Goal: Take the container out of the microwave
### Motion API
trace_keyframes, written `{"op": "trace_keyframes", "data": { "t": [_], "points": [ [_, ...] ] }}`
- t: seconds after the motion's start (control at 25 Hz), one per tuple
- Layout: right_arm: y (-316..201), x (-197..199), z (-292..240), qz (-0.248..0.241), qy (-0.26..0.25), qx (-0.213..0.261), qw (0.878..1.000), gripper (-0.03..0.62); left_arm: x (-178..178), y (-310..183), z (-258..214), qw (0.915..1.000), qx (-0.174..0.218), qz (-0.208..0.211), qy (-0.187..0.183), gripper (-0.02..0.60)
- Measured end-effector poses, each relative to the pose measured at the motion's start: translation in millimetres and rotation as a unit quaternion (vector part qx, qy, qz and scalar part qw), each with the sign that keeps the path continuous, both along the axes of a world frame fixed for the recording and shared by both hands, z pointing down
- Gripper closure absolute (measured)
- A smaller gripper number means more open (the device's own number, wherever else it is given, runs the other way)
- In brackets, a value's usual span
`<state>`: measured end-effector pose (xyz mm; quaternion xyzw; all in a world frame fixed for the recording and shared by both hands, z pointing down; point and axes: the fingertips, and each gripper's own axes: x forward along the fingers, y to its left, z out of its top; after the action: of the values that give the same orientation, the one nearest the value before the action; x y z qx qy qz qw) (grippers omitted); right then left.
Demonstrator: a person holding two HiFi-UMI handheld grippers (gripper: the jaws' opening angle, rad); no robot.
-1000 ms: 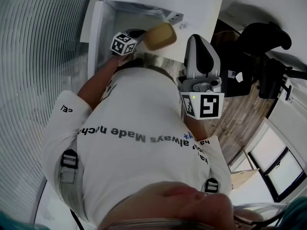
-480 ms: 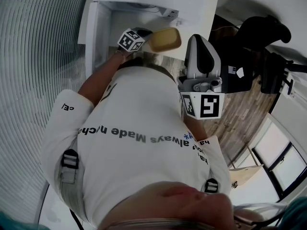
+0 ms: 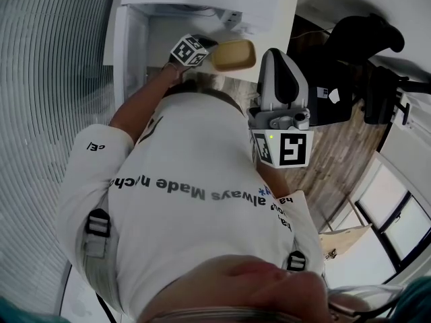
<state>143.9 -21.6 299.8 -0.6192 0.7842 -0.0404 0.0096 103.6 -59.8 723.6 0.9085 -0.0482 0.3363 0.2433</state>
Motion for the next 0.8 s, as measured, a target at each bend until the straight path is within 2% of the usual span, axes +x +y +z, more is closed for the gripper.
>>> {"op": "trace_keyframes", "data": {
  "t": [0.28,0.8],
  "points": [
    [1.6,4.6,-1.2,0.004,0.005,-0.002,1.000,0.594,28.5,12.3,4.6,0.9988,0.003,0.049,-0.006,0.560],
    [6.6,23.5,4.6,0.020,0.007,-0.011,1.000,0.594,52.2,9.3,18.0,0.9958,0.006,0.087,-0.028,0.560]
  ]
}}
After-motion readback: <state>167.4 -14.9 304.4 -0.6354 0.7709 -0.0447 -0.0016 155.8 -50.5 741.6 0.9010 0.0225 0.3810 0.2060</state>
